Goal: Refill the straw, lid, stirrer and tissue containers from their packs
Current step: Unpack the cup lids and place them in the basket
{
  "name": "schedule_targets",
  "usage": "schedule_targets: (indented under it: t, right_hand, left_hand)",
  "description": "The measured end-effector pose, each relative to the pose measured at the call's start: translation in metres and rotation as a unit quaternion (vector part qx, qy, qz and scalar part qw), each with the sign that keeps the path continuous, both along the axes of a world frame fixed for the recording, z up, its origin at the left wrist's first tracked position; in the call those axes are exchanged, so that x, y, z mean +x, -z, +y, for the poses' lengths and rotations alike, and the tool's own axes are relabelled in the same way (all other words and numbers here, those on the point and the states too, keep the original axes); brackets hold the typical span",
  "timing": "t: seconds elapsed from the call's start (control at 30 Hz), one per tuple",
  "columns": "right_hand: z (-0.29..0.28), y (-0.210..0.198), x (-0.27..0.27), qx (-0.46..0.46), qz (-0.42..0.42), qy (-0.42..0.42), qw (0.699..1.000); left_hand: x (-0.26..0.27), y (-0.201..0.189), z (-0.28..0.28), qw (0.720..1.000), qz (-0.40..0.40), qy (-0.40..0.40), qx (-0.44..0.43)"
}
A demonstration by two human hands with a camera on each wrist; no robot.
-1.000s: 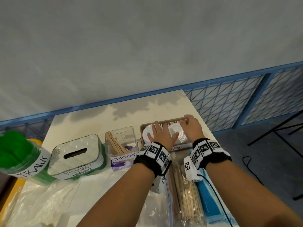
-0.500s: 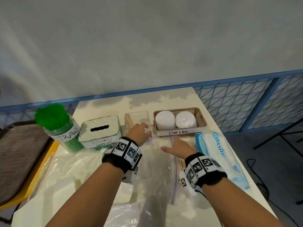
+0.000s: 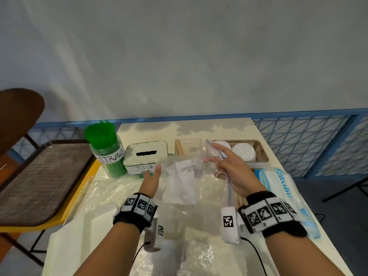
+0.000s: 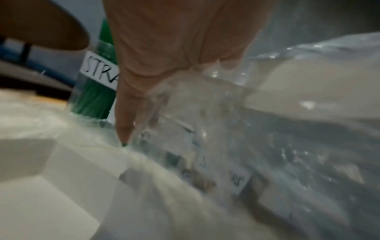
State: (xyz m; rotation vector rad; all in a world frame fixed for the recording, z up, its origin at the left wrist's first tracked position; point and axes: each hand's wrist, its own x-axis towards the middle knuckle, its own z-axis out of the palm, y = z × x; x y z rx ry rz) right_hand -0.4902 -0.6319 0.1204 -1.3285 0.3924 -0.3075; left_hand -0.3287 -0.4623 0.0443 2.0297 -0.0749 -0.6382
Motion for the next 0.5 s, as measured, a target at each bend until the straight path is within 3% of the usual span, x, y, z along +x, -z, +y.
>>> schedule_targets:
  t: [0.07,0.13,0.2,0.27,0.33,0.37,0.4,0.43,0.5]
  right_hand:
    - [0.002,-0.007,0.002,0.016,-0.037,0.009,0.999]
    - [0.001,-0.007,0.002,0.009,-0.050,0.025,0.998]
    - [-0.001,-0.001,0.003,-0.015,-0.028,0.042,0.999]
    - [-0.005,0.010,0.003,-0.146,0.067,0.087,0.983]
    - [-0.007,0.013,0.005,-0.370,0.203,0.180,0.888]
    - [-0.003,0.009,0.007,-0.444,0.206,0.225,0.842]
    - [0.001,0.001,0.010,-0.476,0.170,0.248,0.826]
    - [0.008,-0.009,0.013,-0.473,0.119,0.242,0.839]
    - [0.021,-0.026,0.025,-0.404,0.035,0.166,0.899]
  left_hand:
    - [0.003,-0.005,0.010,0.990,0.105,-0.027,-0.090]
    - [0.007,-0.011,0.016,0.972,0.141,-0.031,-0.185]
    - [0.013,-0.024,0.019,0.975,0.051,-0.016,-0.215]
    - [0.022,-0.042,0.023,0.976,-0.095,0.030,-0.196]
    - [0.026,-0.066,0.026,0.954,-0.215,0.112,-0.177]
    - [0.027,-0.078,0.026,0.938,-0.258,0.160,-0.165]
    - [0.027,-0.087,0.025,0.923,-0.291,0.207,-0.145]
    - [0.027,-0.095,0.023,0.906,-0.317,0.250,-0.129]
    - [0.027,-0.105,0.018,0.875,-0.360,0.311,-0.096]
